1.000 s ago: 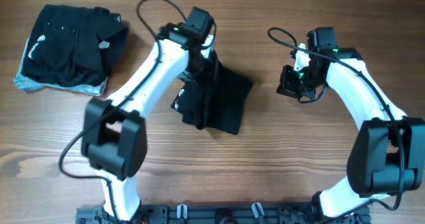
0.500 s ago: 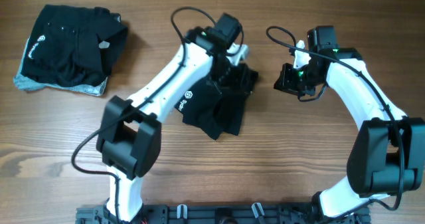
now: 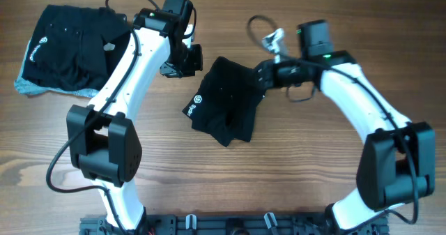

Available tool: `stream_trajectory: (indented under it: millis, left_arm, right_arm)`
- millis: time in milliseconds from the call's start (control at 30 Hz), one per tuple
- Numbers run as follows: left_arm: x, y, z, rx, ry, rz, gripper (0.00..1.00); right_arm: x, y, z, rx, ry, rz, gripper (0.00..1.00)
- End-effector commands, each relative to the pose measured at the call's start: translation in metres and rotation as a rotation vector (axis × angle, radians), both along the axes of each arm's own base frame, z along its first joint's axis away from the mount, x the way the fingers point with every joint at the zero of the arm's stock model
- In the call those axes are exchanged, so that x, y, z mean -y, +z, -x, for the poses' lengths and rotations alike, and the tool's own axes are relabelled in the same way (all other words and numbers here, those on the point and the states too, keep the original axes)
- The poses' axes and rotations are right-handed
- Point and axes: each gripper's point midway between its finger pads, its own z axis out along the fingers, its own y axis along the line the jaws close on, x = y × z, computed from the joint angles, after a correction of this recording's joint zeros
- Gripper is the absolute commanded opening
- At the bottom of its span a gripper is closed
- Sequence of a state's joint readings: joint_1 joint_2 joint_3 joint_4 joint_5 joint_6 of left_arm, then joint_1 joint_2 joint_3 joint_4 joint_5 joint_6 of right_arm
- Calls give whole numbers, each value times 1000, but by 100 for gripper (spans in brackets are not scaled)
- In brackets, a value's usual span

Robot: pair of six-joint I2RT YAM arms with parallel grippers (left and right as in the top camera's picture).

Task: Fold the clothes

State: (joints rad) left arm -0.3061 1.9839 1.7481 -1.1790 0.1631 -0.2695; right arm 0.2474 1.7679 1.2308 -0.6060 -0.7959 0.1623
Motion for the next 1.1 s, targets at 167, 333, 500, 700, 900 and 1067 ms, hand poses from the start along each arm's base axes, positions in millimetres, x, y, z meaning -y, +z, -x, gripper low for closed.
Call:
stream_trajectory:
  millis: [167,333,500,700,900,1067]
  left_arm:
    - [14,-19,20,-82,-16,106,35]
    - [29,-31,36,-148,-31,194,33]
    - [39,-70,57,-174,-65,187,4]
    - [36,-94,69,-186,-63,178,4]
    - [25,-98,63,-155,-54,111,5]
    - [-13,-99,41,-124,49,102,7]
  right_arm:
    - [117,-76,39,-342,-410,706,4]
    - [71,-36,11,-147,-172,314,6]
    - [18,46,-29,92,-134,-77,4]
    - [7,-36,-17,-115,-188,130,4]
    - [115,-106,40,-426,-396,704,4]
    - [99,-53,13,-188,-236,444,5]
